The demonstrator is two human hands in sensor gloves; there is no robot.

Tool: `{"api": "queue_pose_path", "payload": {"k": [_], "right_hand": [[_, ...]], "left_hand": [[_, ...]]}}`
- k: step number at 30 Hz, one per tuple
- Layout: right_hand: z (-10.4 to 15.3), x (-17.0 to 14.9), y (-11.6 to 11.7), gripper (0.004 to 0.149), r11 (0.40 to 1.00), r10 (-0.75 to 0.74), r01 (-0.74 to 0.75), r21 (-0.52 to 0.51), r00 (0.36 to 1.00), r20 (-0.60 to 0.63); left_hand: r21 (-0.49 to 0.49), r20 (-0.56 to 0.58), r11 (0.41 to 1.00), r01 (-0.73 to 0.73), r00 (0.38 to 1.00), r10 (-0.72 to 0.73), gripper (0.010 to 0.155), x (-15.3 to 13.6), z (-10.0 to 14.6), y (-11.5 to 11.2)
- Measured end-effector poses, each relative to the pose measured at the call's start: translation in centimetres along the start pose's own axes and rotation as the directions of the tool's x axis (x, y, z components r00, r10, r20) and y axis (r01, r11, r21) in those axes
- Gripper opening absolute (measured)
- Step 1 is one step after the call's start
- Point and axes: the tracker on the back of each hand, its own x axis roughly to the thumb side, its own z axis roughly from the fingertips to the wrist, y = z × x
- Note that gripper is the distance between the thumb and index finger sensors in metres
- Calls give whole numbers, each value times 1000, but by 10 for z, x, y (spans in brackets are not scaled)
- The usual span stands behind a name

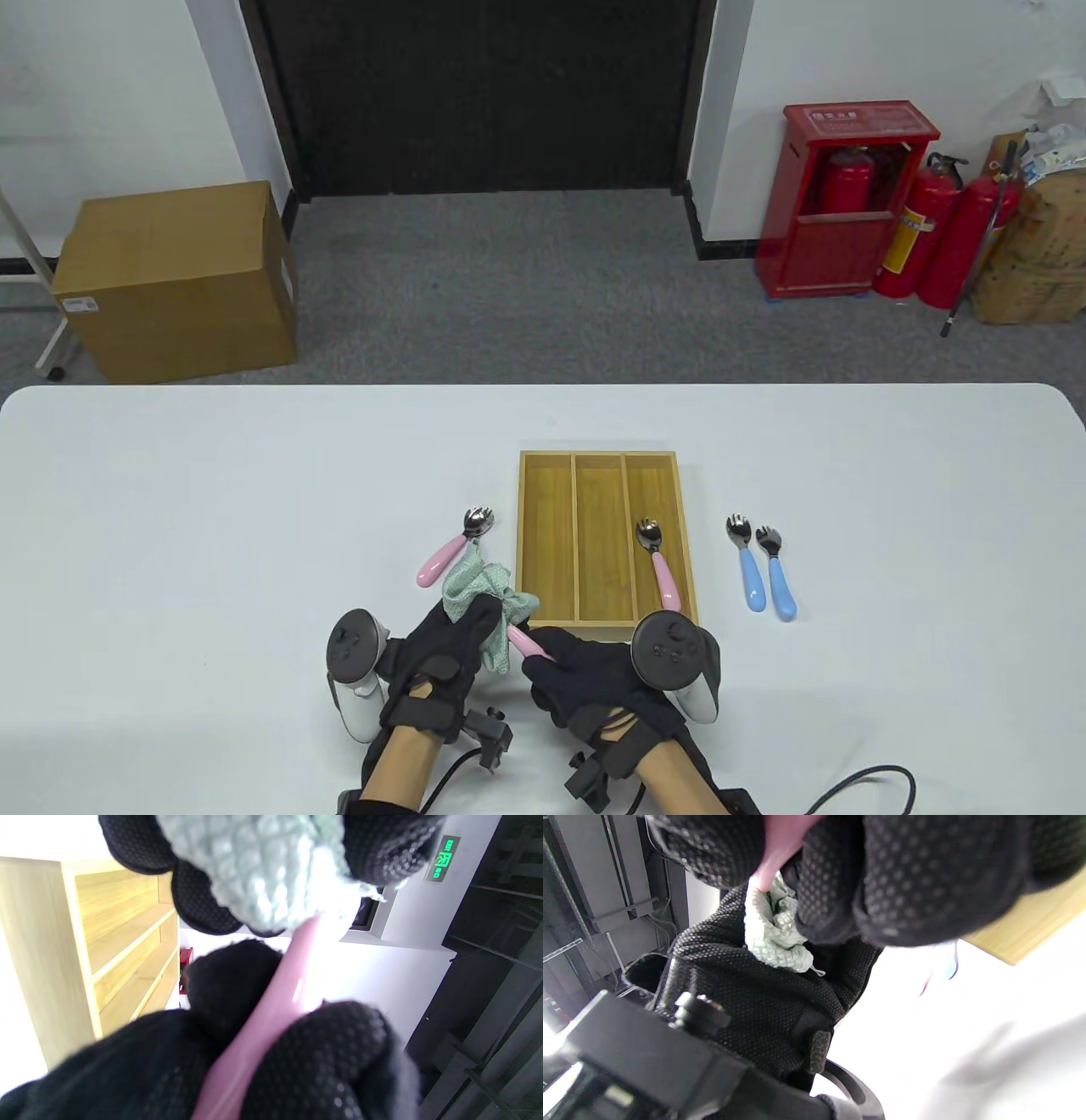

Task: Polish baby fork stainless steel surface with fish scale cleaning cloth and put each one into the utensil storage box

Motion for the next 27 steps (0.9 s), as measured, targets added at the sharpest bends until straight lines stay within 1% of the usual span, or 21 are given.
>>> {"api": "queue_pose_path", "payload": {"k": [7,11,13,16,19,23,27], "right_hand": [[-1,0,-1,49,999,37,-37,0,999,13],[-1,1,0,51,997,72,-72,2,997,25],[-1,1,1,51,996,90,-90,-1,996,29],[-1,0,1,50,995,101,-101,2,994,31],[0,-1,-1,49,993,117,-116,-11,992,39],[0,-1,1,48,991,134,-133,-23,989,59],[-1,0,1,48,994,110,-109,-18,990,88]], "left_hand": [[75,40,994,75,996,-79,45,5,1,5],[121,56,983,140,987,-148,44,8,1,13],[127,59,979,157,985,-165,44,8,0,15],[90,89,988,124,987,-132,45,7,-1,14],[73,119,990,124,984,-132,45,8,-2,12],[24,104,999,39,994,-42,47,3,-3,9],[-49,92,998,-34,995,38,50,0,-4,0]]}}
